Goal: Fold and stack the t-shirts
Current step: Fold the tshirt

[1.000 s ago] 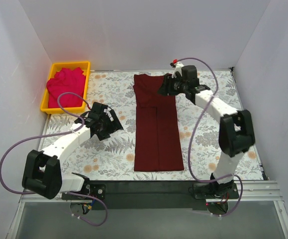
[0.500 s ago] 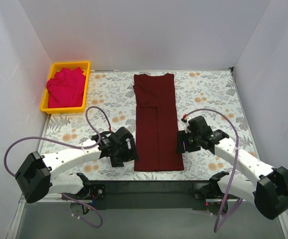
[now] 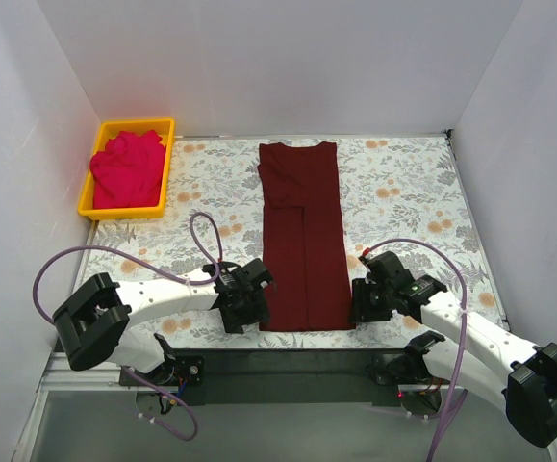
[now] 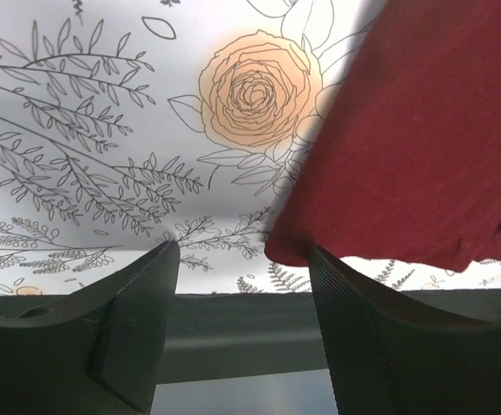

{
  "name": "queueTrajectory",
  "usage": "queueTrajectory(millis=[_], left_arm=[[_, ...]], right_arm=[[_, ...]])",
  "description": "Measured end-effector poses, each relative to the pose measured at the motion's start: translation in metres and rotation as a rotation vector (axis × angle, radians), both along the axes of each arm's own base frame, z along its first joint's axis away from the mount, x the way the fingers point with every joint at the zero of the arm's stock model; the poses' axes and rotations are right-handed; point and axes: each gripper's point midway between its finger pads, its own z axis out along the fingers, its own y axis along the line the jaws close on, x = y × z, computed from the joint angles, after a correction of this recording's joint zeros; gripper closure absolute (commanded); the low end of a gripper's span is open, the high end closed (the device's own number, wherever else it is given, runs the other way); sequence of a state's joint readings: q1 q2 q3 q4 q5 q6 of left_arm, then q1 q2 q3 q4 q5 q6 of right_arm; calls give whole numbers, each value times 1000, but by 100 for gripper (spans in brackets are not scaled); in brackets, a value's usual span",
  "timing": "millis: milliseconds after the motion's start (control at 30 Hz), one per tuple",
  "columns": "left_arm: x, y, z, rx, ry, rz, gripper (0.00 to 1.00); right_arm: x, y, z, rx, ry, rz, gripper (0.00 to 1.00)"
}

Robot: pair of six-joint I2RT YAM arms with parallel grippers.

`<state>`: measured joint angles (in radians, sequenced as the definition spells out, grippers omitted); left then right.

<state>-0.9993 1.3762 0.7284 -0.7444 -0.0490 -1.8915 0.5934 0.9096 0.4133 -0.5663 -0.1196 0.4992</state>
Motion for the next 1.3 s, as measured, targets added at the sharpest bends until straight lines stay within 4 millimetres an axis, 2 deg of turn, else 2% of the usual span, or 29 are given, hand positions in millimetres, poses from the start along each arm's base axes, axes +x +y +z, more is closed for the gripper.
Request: queueTrajectory(millis=[300,367,533,567,900,1300], left_arm=[[0,-8,-4,3,4,-8,41],[0,-8,-4,3,4,-6,41],[1,-8,-4,4,0,2,41],[1,-8,-4,4,-2,4,41],[3,-9,-2,0,-12,26,41],[2,-15,-6,17,5,11,56]], right_arm=[[-3,8,-1,26,22,3,61],[-4,10,-2,36,25,4,66],[-8,12,-5,50,37,-5,97],[-8,12,-5,51,36,-6,99],[-8,12,-5,53,38,-14,99],[-8,12,-5,53,38,-13,99]])
